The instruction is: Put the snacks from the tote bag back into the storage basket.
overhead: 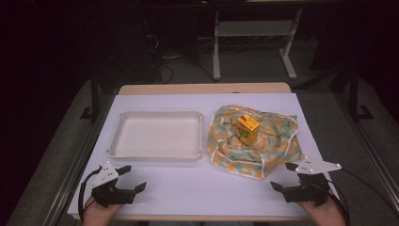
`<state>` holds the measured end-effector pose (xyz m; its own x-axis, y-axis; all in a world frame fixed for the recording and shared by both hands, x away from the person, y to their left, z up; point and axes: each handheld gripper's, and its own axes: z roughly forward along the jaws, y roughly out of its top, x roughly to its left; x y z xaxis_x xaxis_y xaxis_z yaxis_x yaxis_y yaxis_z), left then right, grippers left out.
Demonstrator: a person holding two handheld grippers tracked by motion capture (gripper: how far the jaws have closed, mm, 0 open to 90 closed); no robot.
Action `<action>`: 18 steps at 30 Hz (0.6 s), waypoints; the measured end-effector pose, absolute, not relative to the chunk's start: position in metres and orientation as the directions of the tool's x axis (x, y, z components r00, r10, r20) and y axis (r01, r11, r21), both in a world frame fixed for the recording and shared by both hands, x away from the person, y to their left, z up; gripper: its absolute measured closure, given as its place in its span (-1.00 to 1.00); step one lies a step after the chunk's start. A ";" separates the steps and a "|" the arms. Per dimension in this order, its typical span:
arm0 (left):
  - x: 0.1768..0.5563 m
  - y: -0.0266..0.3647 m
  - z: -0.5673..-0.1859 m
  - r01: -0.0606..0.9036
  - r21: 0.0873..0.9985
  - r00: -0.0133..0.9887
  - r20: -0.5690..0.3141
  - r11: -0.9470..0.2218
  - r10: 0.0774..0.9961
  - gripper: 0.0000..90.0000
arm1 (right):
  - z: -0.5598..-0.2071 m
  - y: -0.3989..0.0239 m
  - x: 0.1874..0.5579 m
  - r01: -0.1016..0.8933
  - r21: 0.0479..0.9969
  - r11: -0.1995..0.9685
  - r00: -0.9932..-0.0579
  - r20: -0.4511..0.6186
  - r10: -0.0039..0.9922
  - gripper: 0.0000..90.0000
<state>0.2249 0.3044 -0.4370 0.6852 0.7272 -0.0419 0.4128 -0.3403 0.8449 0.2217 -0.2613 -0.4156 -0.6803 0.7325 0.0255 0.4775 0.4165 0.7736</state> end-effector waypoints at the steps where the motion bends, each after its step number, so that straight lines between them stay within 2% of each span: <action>1: 0.225 0.304 -0.437 0.412 0.846 0.686 -0.042 -0.340 0.727 -0.69 | -0.415 -0.260 0.222 0.479 0.773 0.416 -0.680 0.026 0.733 -0.68; 10: 0.225 0.304 -0.438 0.406 0.842 0.697 -0.033 -0.356 0.716 -0.69 | -0.409 -0.252 0.225 0.480 0.762 0.434 -0.689 0.021 0.724 -0.68; 18: 0.225 0.302 -0.438 0.410 0.837 0.703 -0.036 -0.363 0.710 -0.69 | -0.386 -0.245 0.251 0.490 0.743 0.456 -0.700 0.024 0.714 -0.68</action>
